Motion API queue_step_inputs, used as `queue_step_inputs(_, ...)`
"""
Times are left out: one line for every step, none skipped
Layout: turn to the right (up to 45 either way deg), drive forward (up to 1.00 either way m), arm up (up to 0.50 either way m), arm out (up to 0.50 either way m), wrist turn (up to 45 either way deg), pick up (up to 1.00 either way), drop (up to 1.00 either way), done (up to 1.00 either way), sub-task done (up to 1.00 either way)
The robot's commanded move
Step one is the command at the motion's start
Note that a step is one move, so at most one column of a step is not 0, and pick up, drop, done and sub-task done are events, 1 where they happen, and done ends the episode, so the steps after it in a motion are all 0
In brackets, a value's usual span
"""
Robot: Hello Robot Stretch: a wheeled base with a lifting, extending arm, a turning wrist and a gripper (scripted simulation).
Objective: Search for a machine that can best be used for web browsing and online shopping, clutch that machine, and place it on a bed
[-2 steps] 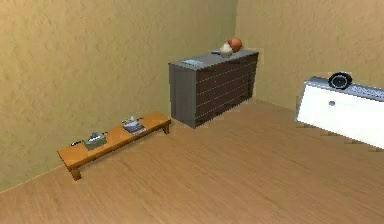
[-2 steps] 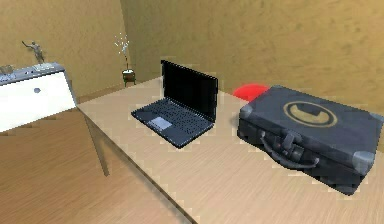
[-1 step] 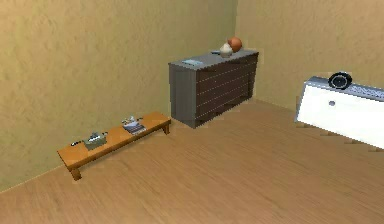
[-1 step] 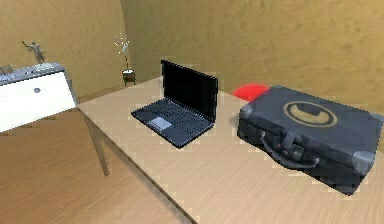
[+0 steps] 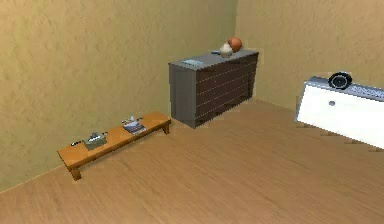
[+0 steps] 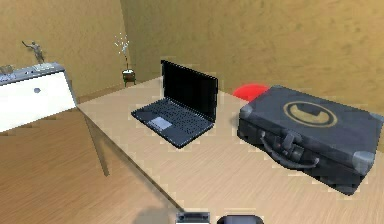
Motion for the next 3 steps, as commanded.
queue_step_inputs(0.0,0.0,0.0,0.46,0.0,0.0,0.0,0.0,0.0)
queue_step_inputs(0.0,0.0,0.0,0.0,45.0,0.0,0.0,0.0,0.0)
queue_step_inputs(0.0,0.0,0.0,0.0,45.0,0.0,0.0,0.0,0.0)
